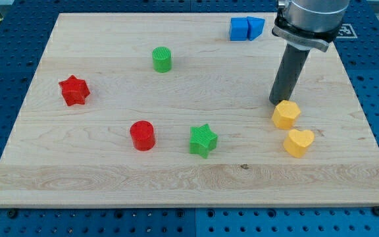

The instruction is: Place yourself at the top of the green star

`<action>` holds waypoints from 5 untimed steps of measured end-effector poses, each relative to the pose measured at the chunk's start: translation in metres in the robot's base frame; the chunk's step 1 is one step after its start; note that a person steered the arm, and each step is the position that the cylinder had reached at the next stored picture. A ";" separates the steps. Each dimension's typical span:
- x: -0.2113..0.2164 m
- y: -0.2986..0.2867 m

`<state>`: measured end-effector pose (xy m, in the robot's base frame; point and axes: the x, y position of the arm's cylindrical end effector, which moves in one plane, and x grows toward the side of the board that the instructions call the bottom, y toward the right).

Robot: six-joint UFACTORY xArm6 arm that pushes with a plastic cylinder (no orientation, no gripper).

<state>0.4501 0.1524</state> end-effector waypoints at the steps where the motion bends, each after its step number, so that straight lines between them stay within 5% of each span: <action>1: 0.008 0.000; 3: 0.026 0.000; 5: -0.004 -0.033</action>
<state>0.4459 0.1197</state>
